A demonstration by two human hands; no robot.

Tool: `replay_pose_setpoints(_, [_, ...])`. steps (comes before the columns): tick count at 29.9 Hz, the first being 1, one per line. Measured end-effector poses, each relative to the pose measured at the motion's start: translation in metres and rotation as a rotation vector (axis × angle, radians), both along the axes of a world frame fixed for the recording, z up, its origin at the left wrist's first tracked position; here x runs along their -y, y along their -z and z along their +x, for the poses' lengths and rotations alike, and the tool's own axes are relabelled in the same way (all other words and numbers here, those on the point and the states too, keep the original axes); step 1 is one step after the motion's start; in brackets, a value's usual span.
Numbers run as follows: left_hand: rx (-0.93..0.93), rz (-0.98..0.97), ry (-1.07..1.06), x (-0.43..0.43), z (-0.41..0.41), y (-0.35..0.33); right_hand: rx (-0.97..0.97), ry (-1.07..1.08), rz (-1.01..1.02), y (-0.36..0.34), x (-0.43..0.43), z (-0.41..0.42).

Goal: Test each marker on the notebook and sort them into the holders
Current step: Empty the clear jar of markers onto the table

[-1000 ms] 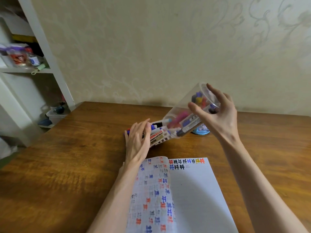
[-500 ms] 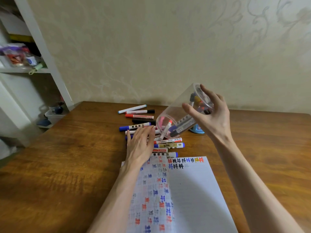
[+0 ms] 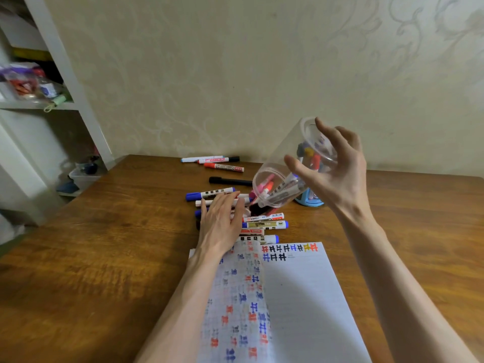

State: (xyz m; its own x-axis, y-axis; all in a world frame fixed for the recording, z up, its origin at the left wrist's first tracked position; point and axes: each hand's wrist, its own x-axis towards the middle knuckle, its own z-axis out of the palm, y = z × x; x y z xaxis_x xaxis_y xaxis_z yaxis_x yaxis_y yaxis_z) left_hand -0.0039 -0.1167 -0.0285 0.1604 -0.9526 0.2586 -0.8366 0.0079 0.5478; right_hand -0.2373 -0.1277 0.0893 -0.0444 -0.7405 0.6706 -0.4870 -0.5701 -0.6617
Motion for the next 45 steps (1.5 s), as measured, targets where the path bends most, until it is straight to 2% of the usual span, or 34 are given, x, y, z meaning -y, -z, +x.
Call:
replay_pose_setpoints(9, [-0.010,-0.065,0.067,-0.003,-0.001,-0.003,0.052,0.031,-0.010,0.002,-0.003,0.001])
replay_pose_setpoints(12, [0.012,-0.143,0.128,-0.004,-0.001,-0.001,0.071,0.035,-0.011,0.001,-0.004,-0.001])
replay_pose_setpoints(15, [0.014,-0.209,0.087,-0.002,0.001,0.001,0.067,0.039,-0.007,0.003,-0.004,-0.005])
replay_pose_setpoints(19, [0.025,-0.159,-0.026,0.000,0.002,-0.001,0.024,0.042,0.007,0.003,-0.005,-0.015])
replay_pose_setpoints(35, [-0.032,-0.108,0.245,-0.013,-0.012,-0.012,-0.088,-0.026,-0.022,0.001,-0.010,-0.014])
replay_pose_setpoints(41, [0.027,-0.038,0.263,-0.010,-0.013,-0.009,-0.069,-0.051,-0.098,-0.003,-0.017,-0.005])
replay_pose_setpoints(45, [0.019,-0.065,0.272,-0.007,-0.012,-0.002,-0.076,-0.084,-0.103,-0.011,-0.018,-0.003])
